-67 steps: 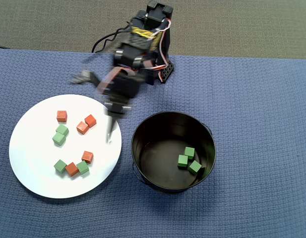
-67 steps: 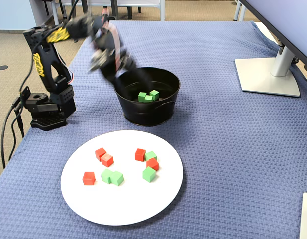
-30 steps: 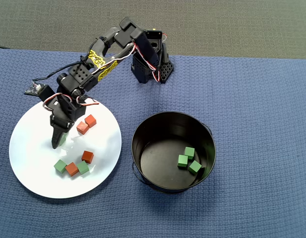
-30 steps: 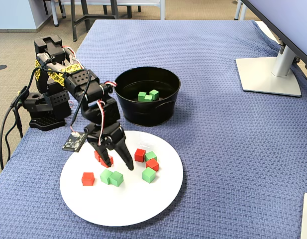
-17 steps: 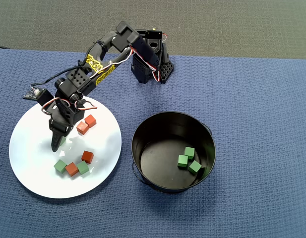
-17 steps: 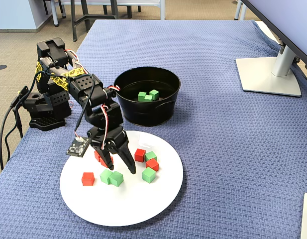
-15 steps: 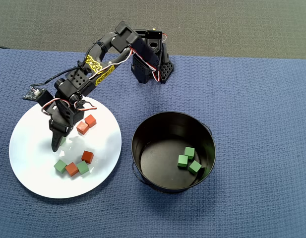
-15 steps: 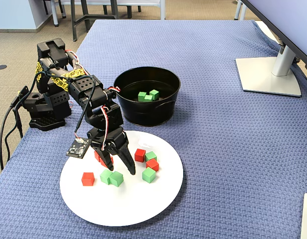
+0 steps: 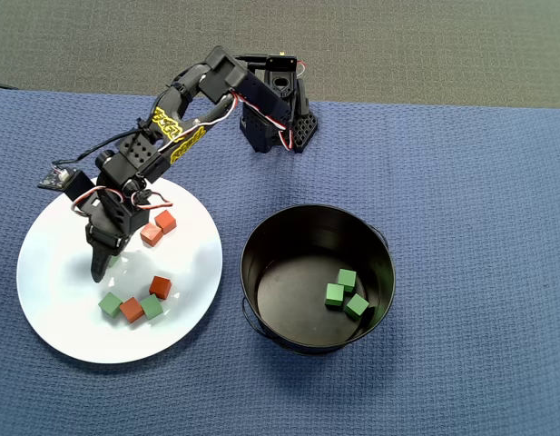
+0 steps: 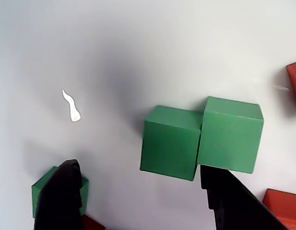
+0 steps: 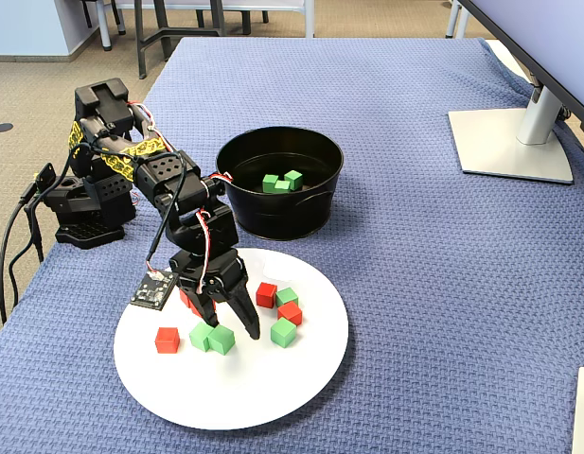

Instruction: Pick up the green cubes from the white plate and place them in the black recipient

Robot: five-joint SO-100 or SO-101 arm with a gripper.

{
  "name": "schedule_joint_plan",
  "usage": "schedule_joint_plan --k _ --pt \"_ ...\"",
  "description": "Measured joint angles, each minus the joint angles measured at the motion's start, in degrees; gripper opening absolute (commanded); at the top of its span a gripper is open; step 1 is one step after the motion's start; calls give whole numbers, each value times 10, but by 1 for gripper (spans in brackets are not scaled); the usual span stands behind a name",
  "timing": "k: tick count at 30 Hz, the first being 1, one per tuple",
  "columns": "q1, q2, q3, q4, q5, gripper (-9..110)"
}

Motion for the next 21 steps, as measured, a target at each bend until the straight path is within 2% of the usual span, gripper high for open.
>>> schedule_joint_plan --k 14,21 --pt "1 -18 -26 16 -2 24" --pt "18 -18 -26 16 -2 19"
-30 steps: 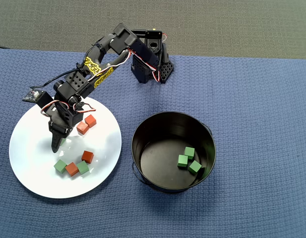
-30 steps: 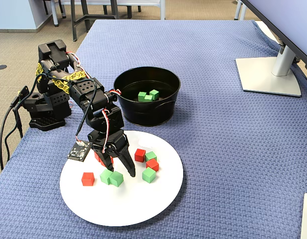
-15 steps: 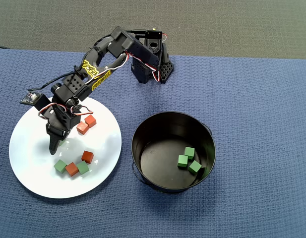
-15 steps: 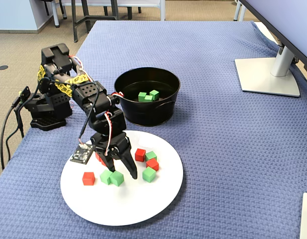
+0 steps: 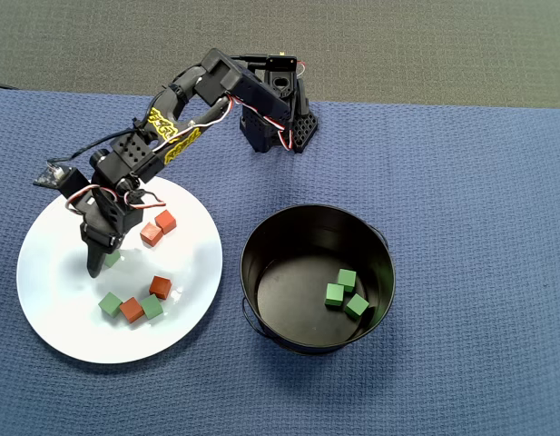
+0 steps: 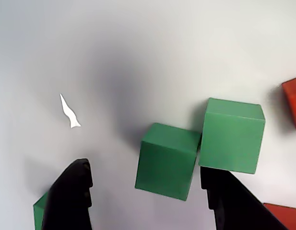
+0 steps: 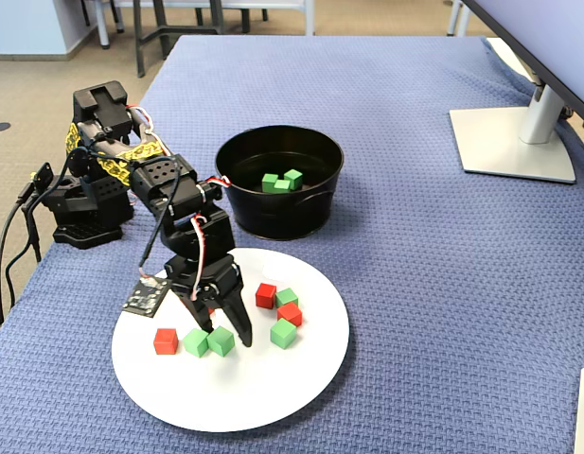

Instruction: Pick up the green cubes from the white plate and place them in the black recipient

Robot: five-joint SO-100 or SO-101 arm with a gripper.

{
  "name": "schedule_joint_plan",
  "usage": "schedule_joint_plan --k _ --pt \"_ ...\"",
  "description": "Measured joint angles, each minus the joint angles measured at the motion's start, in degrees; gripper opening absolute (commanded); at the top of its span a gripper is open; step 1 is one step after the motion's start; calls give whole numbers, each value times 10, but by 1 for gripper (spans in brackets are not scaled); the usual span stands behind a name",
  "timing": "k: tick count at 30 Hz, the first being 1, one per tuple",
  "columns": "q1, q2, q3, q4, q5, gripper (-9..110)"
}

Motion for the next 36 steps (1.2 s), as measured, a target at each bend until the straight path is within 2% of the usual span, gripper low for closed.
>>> schedule_joint_plan --k 16,25,36 --pt "4 0 0 0 -1 15" --pt "4 -8 -4 0 -2 0" --pt "4 -10 -14 11 -2 0"
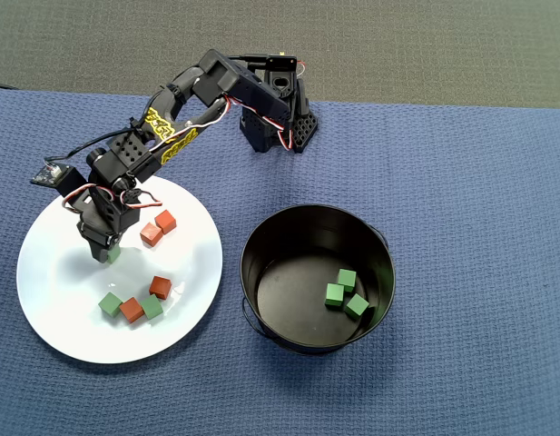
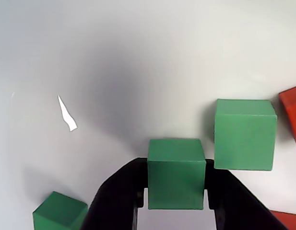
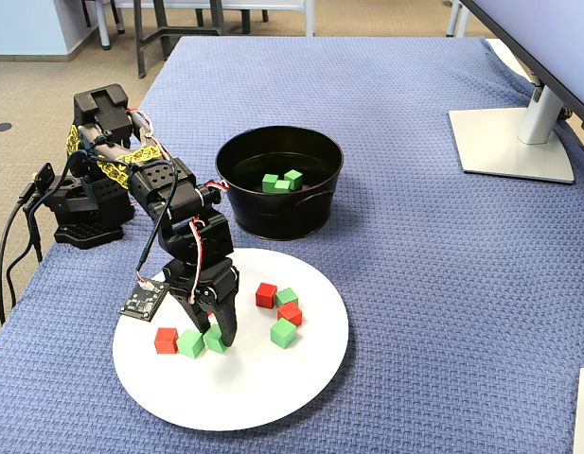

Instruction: Pick up the green cubes from the white plate and place them in the black recipient

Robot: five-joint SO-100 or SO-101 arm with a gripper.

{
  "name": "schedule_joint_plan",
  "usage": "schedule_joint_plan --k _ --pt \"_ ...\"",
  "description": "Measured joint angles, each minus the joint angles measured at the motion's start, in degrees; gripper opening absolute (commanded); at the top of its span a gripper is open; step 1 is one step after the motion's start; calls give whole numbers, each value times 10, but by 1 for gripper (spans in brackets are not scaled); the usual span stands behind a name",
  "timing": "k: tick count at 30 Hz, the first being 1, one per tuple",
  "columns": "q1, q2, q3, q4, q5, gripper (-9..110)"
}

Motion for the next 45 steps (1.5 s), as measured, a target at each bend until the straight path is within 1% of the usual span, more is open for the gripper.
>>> schedule_joint_plan --k 6,11,17,22,23,25,26,29,31,34,37,40,44,45 --pt "-8 96 0 54 23 0" --pt "-57 248 27 99 64 0" --pt "-162 437 122 113 125 0" --pt "-282 520 207 88 186 0" --pt "-309 526 224 79 197 2" --pt "-367 529 255 61 216 23" --pt "-399 529 266 56 222 29" --pt "-485 521 279 52 235 34" --pt "-517 519 279 53 237 36" --pt "-518 519 279 53 222 33" --pt "-488 532 279 67 169 28" --pt "-406 548 279 73 107 21" --pt "-266 548 294 52 40 2" --pt "-231 543 306 42 26 0"
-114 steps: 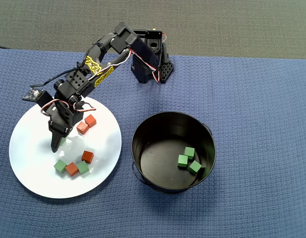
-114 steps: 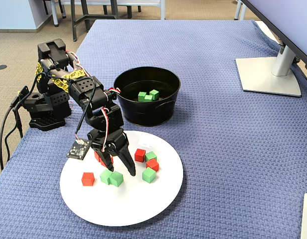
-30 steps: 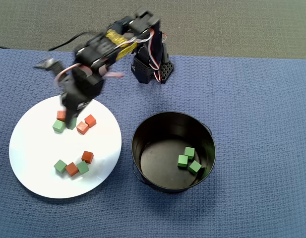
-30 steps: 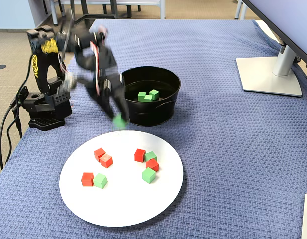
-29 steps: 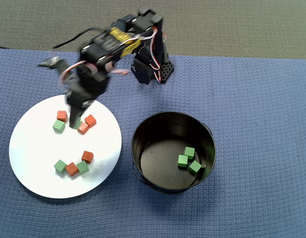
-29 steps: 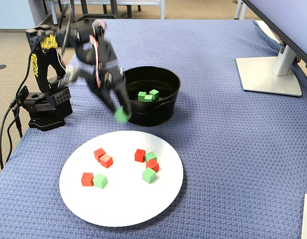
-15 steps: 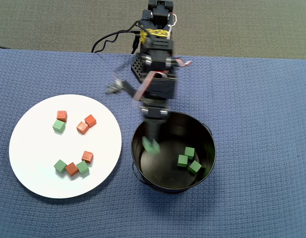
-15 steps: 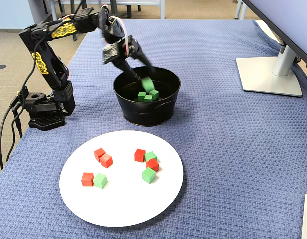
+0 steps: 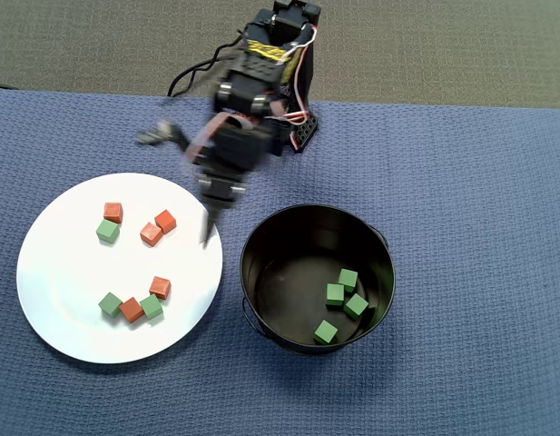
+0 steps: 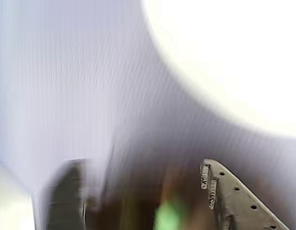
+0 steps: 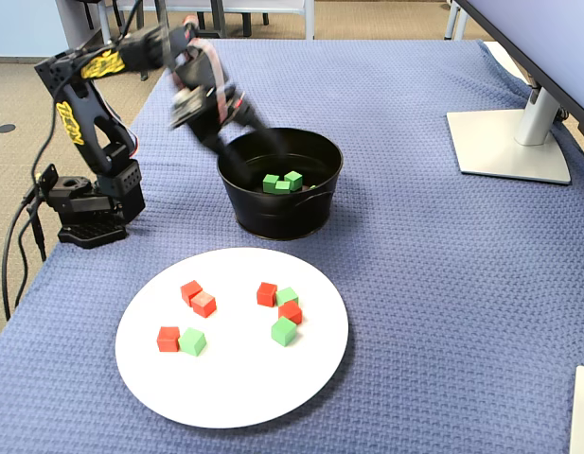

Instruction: Pick up the green cubes from the white plate and place them in the black recipient

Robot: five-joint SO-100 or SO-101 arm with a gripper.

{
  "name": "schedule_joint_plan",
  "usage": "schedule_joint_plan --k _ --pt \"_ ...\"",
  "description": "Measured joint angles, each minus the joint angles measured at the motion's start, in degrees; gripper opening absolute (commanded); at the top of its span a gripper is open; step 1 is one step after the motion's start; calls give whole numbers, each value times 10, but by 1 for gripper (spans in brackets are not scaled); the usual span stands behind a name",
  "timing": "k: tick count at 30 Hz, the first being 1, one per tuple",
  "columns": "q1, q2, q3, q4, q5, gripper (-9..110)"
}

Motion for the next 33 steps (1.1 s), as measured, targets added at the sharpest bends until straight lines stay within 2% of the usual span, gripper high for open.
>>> schedule_joint_plan --k 4,8,14,33 --pt "101 -59 37 -67 -33 0" --pt "160 -127 37 -90 -65 15" --pt "181 -192 34 -101 -84 32" --pt "232 -335 -23 -120 -110 30"
